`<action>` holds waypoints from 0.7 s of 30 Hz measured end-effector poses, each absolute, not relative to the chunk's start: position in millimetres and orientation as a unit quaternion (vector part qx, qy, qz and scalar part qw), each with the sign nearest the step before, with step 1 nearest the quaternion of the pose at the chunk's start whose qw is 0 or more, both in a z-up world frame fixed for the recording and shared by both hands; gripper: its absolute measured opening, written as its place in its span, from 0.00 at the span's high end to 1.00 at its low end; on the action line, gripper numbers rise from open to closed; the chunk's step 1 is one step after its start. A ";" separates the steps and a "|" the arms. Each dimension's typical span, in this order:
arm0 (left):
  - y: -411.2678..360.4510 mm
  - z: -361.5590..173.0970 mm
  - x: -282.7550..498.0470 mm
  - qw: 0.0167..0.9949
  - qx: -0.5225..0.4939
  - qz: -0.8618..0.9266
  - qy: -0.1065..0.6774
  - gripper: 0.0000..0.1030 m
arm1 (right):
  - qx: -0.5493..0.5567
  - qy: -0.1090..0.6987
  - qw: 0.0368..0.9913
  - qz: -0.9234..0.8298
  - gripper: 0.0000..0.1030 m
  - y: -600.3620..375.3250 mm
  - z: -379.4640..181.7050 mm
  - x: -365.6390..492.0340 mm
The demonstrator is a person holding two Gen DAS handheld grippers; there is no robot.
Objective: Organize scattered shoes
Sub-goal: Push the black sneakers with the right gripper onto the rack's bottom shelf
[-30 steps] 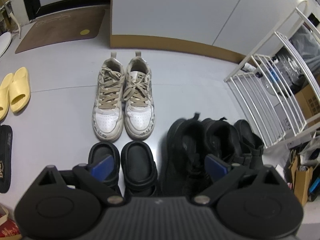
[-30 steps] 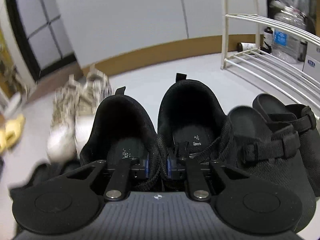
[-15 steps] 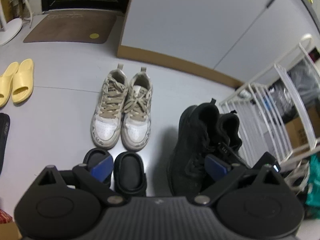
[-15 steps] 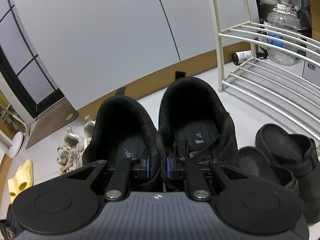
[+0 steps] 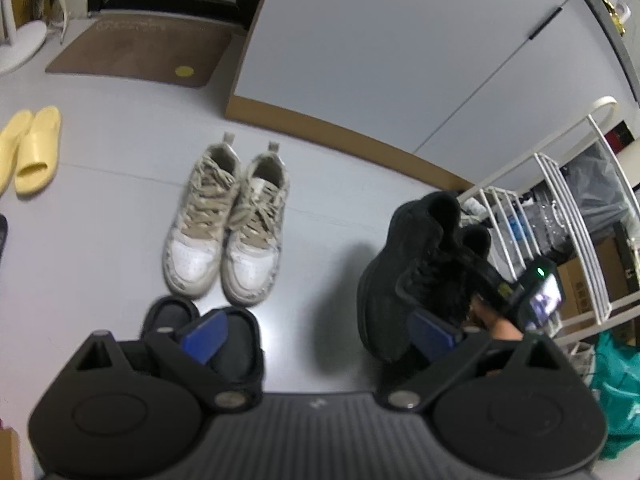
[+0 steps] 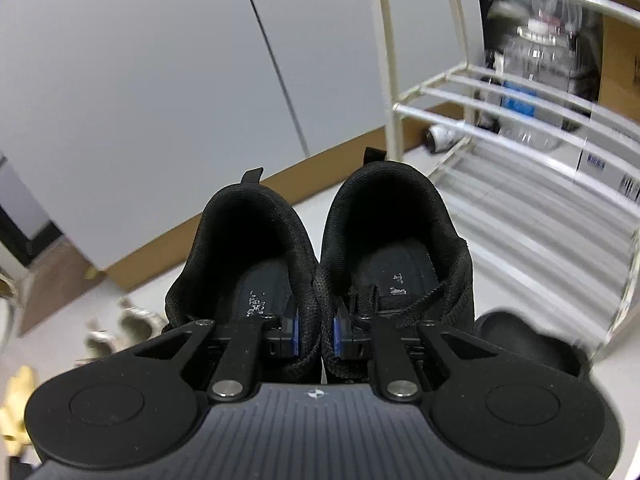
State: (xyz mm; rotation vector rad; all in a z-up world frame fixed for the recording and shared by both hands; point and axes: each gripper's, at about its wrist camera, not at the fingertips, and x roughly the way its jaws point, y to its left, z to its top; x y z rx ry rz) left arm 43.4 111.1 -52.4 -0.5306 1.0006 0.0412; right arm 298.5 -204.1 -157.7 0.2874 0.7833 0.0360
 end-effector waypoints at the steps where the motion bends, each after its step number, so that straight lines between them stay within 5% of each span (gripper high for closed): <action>1: 106.7 -51.0 44.8 0.848 -0.241 0.018 0.472 0.04 | 0.147 0.382 0.912 0.014 0.84 -209.0 -159.7 305.6; 21: 119.7 -109.1 62.9 0.807 -0.225 0.067 0.542 0.04 | 0.312 0.352 0.876 -0.110 0.84 -271.6 -235.9 392.1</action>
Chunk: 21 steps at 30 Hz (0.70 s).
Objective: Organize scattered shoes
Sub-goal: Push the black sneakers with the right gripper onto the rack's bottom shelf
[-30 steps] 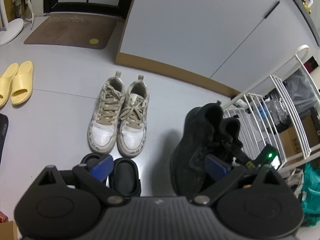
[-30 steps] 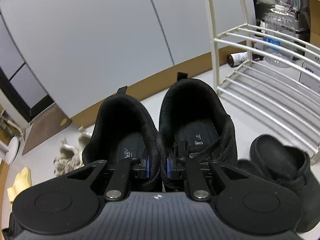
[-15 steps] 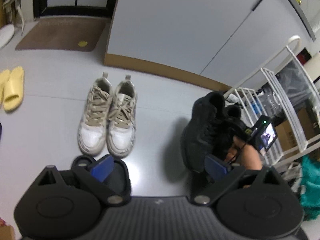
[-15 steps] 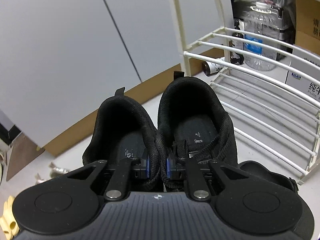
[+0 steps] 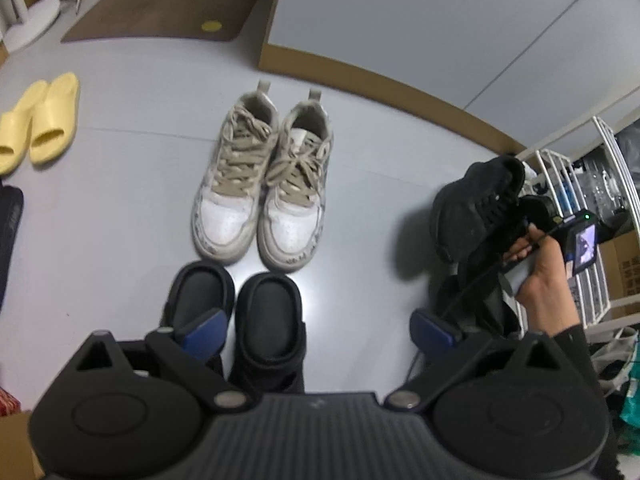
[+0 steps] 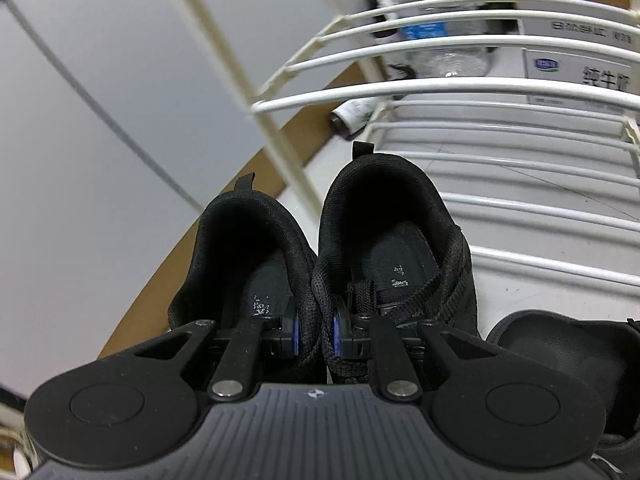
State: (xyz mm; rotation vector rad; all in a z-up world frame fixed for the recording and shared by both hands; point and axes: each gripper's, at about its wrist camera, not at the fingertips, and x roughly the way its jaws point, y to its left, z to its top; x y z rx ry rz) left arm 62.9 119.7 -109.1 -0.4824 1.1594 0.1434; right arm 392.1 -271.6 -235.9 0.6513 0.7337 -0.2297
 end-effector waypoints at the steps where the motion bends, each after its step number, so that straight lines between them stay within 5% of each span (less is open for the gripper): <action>1: 119.3 -109.8 62.5 0.807 -0.223 0.065 0.543 0.04 | 0.320 0.349 0.873 -0.115 0.84 -275.9 -237.5 395.9; 21: 117.3 -122.9 57.1 0.790 -0.238 0.056 0.562 0.04 | 0.352 0.260 0.861 -0.261 0.84 -345.3 -254.2 419.5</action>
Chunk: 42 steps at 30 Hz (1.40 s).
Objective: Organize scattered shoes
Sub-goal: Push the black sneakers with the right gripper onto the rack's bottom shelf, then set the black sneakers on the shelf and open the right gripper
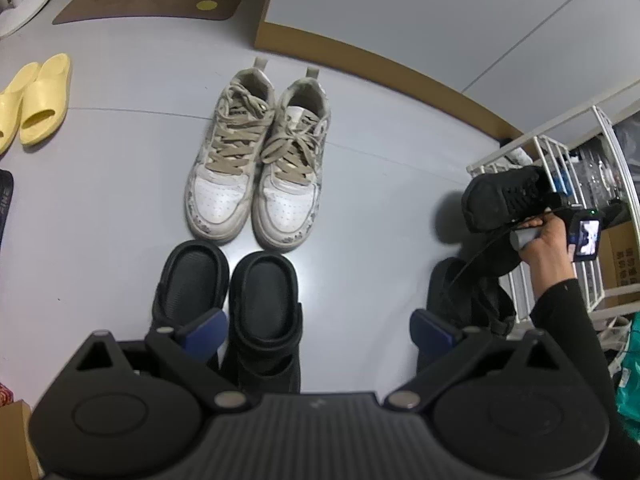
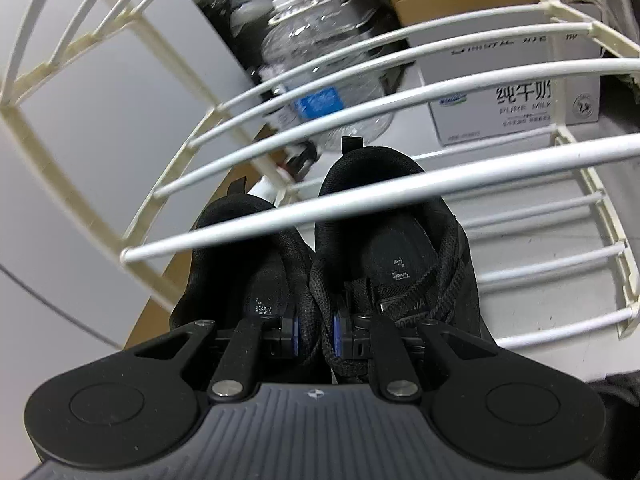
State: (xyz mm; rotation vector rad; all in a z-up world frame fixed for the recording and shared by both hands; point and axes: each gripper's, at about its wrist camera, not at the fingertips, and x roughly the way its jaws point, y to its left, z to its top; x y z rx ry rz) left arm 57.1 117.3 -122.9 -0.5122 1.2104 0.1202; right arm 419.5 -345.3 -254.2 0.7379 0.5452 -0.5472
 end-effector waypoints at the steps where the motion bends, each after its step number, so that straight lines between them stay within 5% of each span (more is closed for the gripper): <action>1: 116.8 -124.6 57.5 0.788 -0.239 0.055 0.564 0.04 | 0.350 0.257 0.861 -0.263 0.84 -348.3 -256.3 419.8; 19: 106.6 -145.0 65.0 0.772 -0.248 0.045 0.584 0.04 | 0.271 0.214 0.879 -0.328 0.82 -382.5 -263.2 430.6; 32: 95.9 -143.9 69.1 0.774 -0.236 0.032 0.587 0.04 | 0.223 0.207 0.891 -0.336 0.34 -365.0 -248.1 412.5; 42: 90.7 -143.4 65.4 0.774 -0.231 0.032 0.589 0.04 | 0.188 0.269 0.894 -0.306 0.33 -322.4 -257.6 405.2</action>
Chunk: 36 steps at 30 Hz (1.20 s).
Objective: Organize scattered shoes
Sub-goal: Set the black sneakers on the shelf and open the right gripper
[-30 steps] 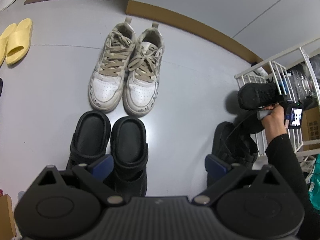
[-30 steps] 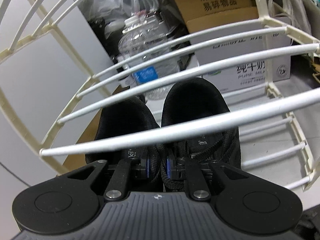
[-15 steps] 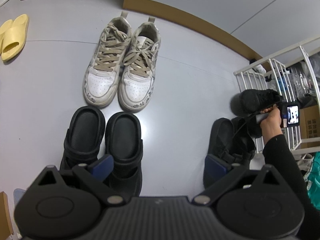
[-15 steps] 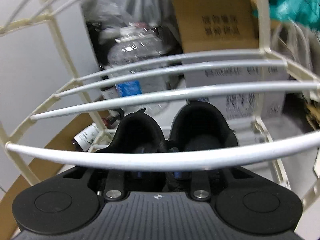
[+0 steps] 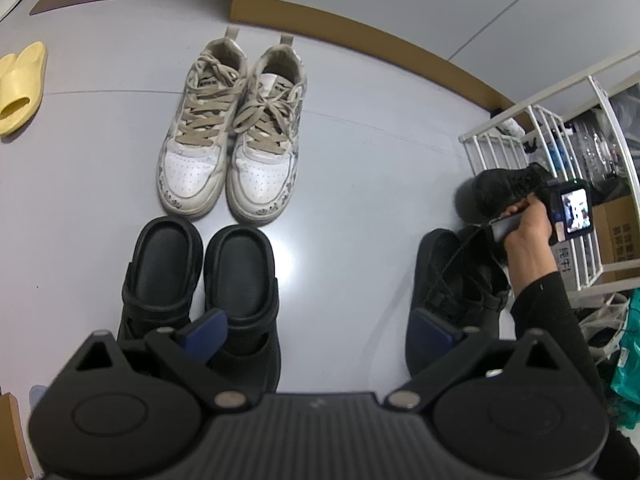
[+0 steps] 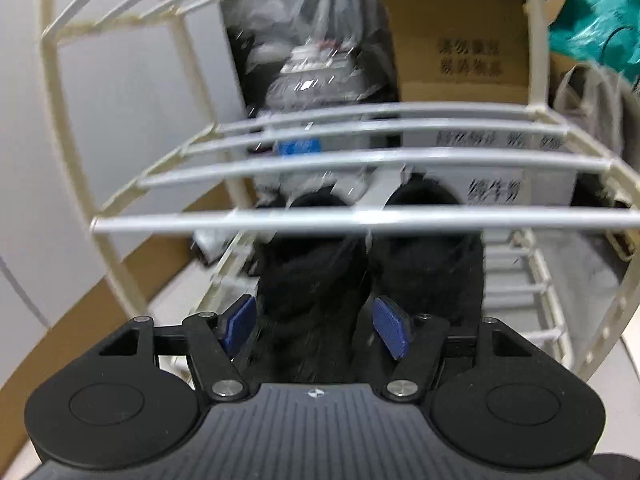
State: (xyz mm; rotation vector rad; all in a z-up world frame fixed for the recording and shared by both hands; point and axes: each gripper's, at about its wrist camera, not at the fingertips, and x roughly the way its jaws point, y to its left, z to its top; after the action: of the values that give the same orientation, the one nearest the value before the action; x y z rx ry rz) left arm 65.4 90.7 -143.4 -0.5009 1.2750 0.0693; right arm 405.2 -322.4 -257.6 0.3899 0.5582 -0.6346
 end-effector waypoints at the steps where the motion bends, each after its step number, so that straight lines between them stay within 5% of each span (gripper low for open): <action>1: 90.8 -144.4 65.0 0.773 -0.231 0.032 0.590 0.04 | 0.187 0.283 0.888 -0.310 0.33 -324.2 -262.9 406.7; 3: 91.7 -144.6 64.5 0.772 -0.231 0.033 0.591 0.04 | 0.189 0.293 0.885 -0.309 0.47 -332.3 -269.9 408.3; 11: 91.9 -147.0 67.5 0.769 -0.237 0.029 0.593 0.04 | 0.191 0.301 0.891 -0.280 0.54 -348.8 -275.8 414.8; 13: 92.1 -147.1 67.7 0.770 -0.236 0.030 0.592 0.04 | 0.195 0.297 0.890 -0.285 0.54 -342.6 -272.9 412.5; 17: 94.7 -144.2 66.2 0.772 -0.244 0.029 0.586 0.04 | 0.188 0.303 0.889 -0.287 0.34 -328.4 -267.0 409.9; 36: 98.5 -86.0 26.9 0.831 -0.199 0.027 0.520 0.04 | 0.123 0.405 0.888 -0.178 0.33 -289.1 -119.4 333.9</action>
State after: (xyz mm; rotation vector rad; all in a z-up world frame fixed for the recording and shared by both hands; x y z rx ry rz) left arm 26.9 98.5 -86.0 -0.4216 1.1021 0.0568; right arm 333.9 -289.1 -119.4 0.2560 0.8425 -0.3708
